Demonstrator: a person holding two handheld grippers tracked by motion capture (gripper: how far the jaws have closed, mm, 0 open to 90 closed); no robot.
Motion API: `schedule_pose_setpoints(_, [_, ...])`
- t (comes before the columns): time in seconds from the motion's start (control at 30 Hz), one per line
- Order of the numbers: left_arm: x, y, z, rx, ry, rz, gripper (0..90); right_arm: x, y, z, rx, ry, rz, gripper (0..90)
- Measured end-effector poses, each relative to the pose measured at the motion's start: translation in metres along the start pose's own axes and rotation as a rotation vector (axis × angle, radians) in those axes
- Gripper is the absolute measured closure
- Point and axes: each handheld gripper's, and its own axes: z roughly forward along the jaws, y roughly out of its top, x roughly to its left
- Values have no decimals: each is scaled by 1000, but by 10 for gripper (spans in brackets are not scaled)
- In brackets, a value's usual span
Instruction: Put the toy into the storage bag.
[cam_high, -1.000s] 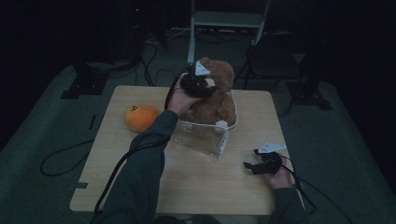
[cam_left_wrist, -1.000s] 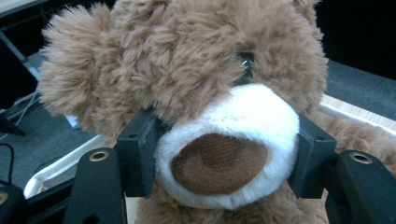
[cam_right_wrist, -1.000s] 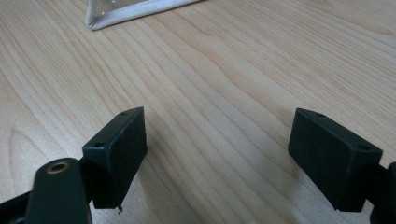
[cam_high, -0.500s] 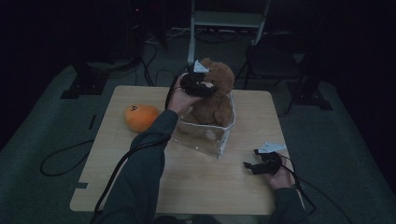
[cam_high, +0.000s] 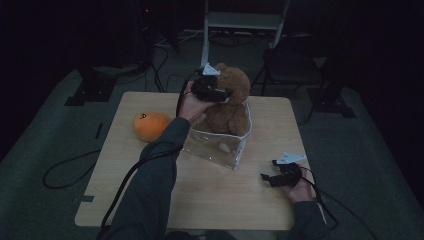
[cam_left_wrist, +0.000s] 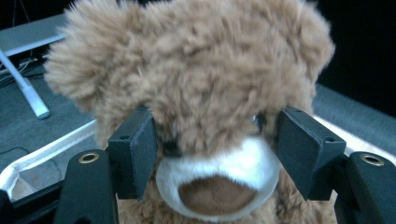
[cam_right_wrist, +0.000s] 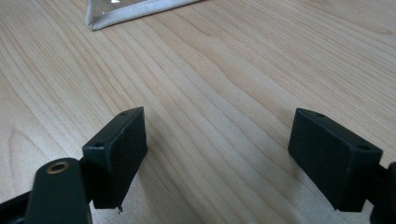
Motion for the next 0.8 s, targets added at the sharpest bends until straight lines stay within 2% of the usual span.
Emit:
schedule_pose_setpoints(0.07, [1,0,-1,-5,2,-9,332,0,0,0,0,0,0,186])
schedule_pose_setpoints(0.23, [1,0,1,8,10,-2,333,0,0,0,0,0,0,186])
schedule_pose_setpoints(0.8, [2,3,-2,-47,30,-17,332,0,0,0,0,0,0,186])
